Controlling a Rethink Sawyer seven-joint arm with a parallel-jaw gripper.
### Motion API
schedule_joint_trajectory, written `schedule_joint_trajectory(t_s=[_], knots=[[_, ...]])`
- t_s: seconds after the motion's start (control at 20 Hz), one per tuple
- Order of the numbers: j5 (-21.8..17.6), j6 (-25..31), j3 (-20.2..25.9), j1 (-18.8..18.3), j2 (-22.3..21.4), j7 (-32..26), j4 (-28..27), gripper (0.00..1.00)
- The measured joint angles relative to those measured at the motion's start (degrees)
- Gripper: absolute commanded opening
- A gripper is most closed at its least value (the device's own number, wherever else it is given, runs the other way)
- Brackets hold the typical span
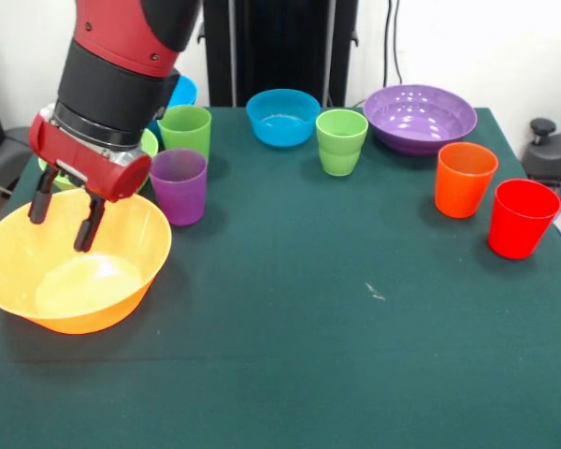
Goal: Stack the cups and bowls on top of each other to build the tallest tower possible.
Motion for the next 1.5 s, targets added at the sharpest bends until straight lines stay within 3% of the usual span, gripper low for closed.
schedule_joint_trajectory(t_s=[0.5, 1.5], knots=[[0.4, 0.0, -0.3, 1.7, 0.0, 0.0, -0.5, 1.00], [2.9, 0.0, -0.2, 2.3, -5.5, 0.0, 0.1, 1.00]])
